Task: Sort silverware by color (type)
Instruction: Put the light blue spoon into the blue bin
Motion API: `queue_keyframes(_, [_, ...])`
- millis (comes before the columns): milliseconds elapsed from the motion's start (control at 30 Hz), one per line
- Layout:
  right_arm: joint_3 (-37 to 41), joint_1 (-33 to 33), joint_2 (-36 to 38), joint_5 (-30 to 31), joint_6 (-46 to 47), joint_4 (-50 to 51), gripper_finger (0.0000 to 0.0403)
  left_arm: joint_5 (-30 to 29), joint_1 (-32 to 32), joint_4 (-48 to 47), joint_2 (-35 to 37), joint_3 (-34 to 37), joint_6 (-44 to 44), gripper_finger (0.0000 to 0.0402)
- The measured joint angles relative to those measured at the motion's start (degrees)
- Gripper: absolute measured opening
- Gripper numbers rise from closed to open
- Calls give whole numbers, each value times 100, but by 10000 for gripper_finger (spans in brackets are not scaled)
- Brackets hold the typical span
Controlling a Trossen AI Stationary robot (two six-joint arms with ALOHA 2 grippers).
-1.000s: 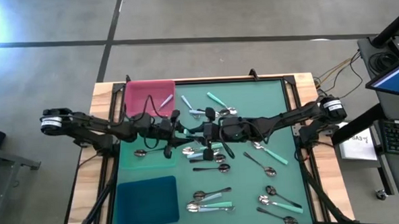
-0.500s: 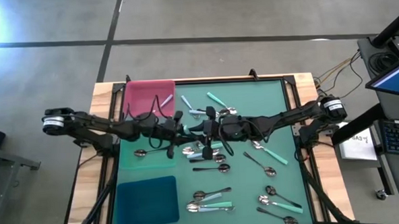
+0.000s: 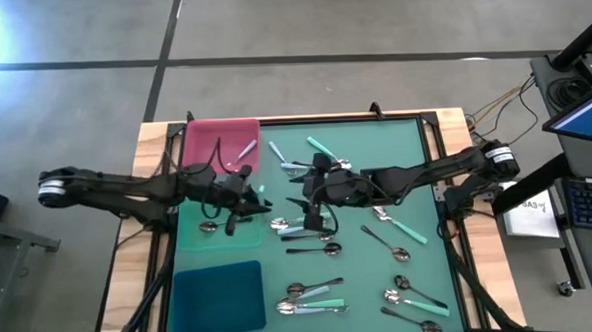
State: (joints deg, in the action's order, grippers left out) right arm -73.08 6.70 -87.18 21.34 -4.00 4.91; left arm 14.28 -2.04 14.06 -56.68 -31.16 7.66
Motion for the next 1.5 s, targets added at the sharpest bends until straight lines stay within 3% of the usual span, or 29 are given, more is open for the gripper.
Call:
queue_keyframes(233, [-277,-169,100,1847,-463,665,199,-24,0,-1609,1215,0,343,30])
queue_keyframes(333, [-277,-410,112,2290,-734,705,195,-22,0,-2147,1651,0,479,30])
queue_keyframes(533, [-273,-1167,129,2326,-785,698,193,-24,-2,-2613,2244,0,1088,30])
queue_keyframes(767, [-262,-1874,97,2328,-560,657,194,48,11,-3476,2673,-2,3443,30])
queue_keyframes(1000, [-399,-2022,88,2324,-345,754,194,1379,106,-3951,2743,0,5189,30])
queue_keyframes(1133, [-593,-1954,90,2327,-308,1229,194,1820,212,-3988,2721,0,5353,30])
queue_keyframes(1500, [-624,-1938,90,2173,476,3533,194,1665,255,-5533,2548,0,4145,30])
